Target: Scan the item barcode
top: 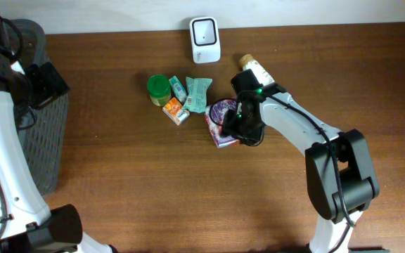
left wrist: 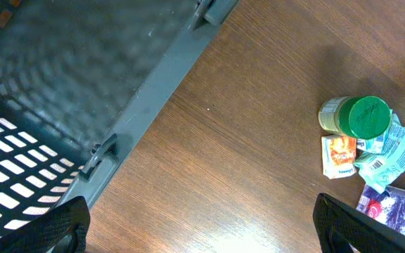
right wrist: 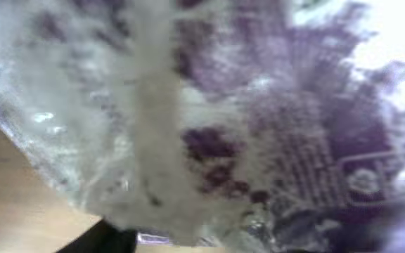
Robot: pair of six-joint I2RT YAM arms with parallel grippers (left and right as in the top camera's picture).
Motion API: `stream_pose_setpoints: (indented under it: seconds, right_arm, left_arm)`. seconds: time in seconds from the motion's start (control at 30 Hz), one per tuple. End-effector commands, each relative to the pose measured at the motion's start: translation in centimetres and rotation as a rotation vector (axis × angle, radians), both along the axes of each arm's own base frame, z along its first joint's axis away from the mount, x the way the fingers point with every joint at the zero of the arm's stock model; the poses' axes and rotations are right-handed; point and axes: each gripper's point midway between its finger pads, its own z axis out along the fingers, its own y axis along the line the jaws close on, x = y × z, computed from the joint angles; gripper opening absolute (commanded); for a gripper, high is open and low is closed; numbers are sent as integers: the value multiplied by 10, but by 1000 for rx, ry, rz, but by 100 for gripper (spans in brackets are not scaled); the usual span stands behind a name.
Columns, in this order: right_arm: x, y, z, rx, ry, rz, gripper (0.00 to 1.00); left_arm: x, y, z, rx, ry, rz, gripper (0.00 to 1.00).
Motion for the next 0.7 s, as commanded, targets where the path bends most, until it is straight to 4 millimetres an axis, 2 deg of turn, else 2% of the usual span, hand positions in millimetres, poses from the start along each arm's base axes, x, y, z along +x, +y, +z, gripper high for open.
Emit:
stream_pose_setpoints:
  seconds: [0.0, 0.07, 0.17, 0.23, 0.3, 0.37, 0.43, 0.47, 0.5, 0.53, 0.6, 0.67]
  right_arm:
    - [-3, -5, -1, -18, -20, 81, 4]
    - [-2, -11, 0, -20, -17, 79, 4]
    - [0, -14, 13, -7, -97, 258, 4]
    - [-13, -5, 31, 57, -152, 491, 4]
    - [-30, -11, 39, 56, -131, 637, 4]
    - [-45, -16, 39, 61, -98, 741, 4]
    - [-42, -18, 38, 45, -116, 771, 4]
    - [-34, -20, 37, 16, -140, 761, 11]
    - [-20, -28, 33, -62, -161, 693, 57]
    - [-10, -39, 31, -139, -157, 582, 76]
    - [-3, -51, 31, -185, -128, 396, 91]
    - [1, -59, 31, -149, -86, 225, 99]
  left_arm:
    - [-5, 1, 7, 8, -19, 20, 99]
    - [-5, 1, 7, 8, -19, 20, 99]
    - [-5, 1, 7, 8, -19, 20, 99]
    - [-5, 1, 7, 8, -19, 20, 99]
    - [-5, 1, 7, 8, -19, 20, 99]
    - [-5, 1, 7, 8, -19, 20, 99]
    - [-5, 1, 7, 8, -19, 20, 99]
    - [-5, 1, 7, 8, -19, 20, 99]
    - [-5, 1, 7, 8, -19, 20, 99]
    - [-5, 1, 7, 8, -19, 20, 99]
    - [-5, 1, 7, 8, -19, 20, 99]
    - [-5, 1, 7, 8, -19, 20, 99]
